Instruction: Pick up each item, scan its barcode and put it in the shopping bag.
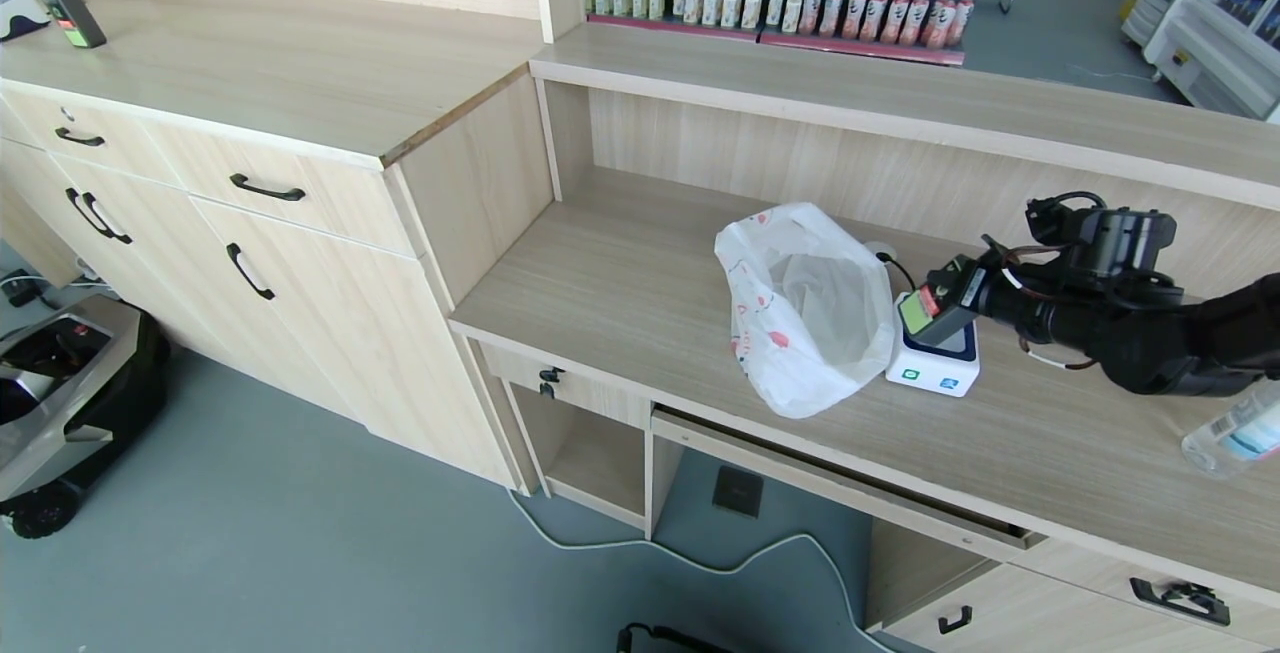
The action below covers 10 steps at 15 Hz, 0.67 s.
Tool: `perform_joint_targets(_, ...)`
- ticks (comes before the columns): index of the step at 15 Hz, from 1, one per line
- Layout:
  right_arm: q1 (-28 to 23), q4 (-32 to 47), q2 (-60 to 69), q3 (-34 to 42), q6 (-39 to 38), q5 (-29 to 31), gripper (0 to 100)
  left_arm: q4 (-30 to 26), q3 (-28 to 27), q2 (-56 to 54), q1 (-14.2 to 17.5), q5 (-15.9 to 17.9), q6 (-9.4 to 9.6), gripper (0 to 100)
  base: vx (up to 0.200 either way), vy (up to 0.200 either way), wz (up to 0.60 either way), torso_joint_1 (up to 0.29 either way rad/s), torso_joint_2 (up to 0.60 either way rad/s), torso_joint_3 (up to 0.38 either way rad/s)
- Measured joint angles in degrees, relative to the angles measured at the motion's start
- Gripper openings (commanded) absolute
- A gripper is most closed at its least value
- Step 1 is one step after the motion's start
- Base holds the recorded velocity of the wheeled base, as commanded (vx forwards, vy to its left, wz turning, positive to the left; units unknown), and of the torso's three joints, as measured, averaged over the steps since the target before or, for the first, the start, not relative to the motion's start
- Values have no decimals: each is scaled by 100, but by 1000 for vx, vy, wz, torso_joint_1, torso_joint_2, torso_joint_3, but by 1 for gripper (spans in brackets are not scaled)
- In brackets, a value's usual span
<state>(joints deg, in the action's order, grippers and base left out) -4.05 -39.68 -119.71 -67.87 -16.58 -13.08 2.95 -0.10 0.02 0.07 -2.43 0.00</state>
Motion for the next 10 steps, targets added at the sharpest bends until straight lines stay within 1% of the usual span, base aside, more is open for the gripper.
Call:
perform_joint_targets(5,2,5,-40,-96,-112,0,0,-2,0,-2,0,0,0,100,0,0,0,0,0,0)
perform_joint_targets(10,9,30,-110,-350,-282,-7,0,0,0,-2,0,0,0,100,0,0,0,0,0,0)
